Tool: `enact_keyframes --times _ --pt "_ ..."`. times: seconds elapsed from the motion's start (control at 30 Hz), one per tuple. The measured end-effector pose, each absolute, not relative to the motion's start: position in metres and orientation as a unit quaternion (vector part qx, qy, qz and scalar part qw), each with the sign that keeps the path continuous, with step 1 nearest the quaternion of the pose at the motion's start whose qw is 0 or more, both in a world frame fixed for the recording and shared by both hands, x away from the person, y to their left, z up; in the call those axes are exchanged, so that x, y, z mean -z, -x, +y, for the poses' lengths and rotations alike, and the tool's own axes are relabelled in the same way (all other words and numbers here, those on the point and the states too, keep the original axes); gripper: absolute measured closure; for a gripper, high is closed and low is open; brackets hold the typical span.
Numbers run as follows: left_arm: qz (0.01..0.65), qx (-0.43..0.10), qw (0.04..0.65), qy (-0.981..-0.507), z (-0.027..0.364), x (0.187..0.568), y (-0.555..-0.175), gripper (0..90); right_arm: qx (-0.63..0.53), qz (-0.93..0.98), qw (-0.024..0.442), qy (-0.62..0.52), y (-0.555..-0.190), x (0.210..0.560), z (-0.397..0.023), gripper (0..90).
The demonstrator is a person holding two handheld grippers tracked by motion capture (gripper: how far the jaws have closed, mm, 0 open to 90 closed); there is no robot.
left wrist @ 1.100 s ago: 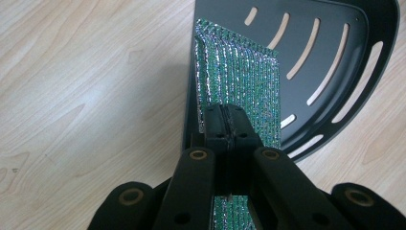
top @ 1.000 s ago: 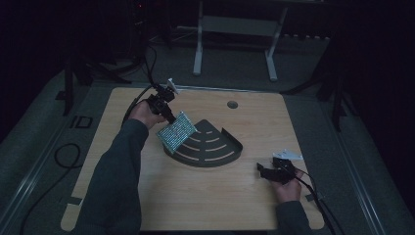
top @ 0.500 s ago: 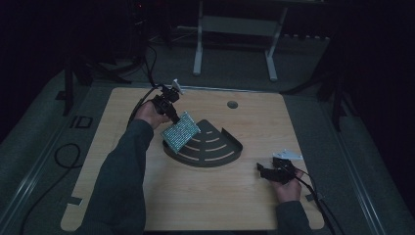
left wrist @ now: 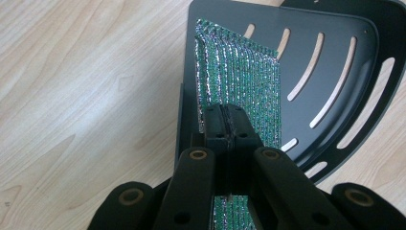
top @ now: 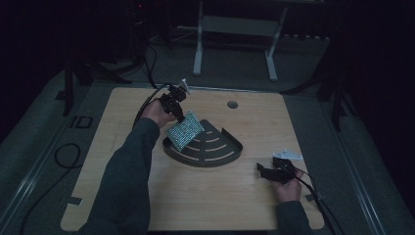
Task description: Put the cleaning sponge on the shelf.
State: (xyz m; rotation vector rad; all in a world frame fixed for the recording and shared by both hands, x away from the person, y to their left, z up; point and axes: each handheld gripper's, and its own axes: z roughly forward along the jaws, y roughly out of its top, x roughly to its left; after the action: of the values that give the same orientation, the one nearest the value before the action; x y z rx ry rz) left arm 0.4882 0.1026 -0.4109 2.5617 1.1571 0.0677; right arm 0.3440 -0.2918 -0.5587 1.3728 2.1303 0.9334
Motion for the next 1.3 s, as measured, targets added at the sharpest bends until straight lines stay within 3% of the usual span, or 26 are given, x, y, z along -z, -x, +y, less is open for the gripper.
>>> enact_keyframes --times 1.3 --pt "0.396 -0.039 0.116 -0.910 0.085 0.437 -0.492 89.8 -0.338 0.771 0.218 -0.495 -0.344 0.559 -0.292 24.5"
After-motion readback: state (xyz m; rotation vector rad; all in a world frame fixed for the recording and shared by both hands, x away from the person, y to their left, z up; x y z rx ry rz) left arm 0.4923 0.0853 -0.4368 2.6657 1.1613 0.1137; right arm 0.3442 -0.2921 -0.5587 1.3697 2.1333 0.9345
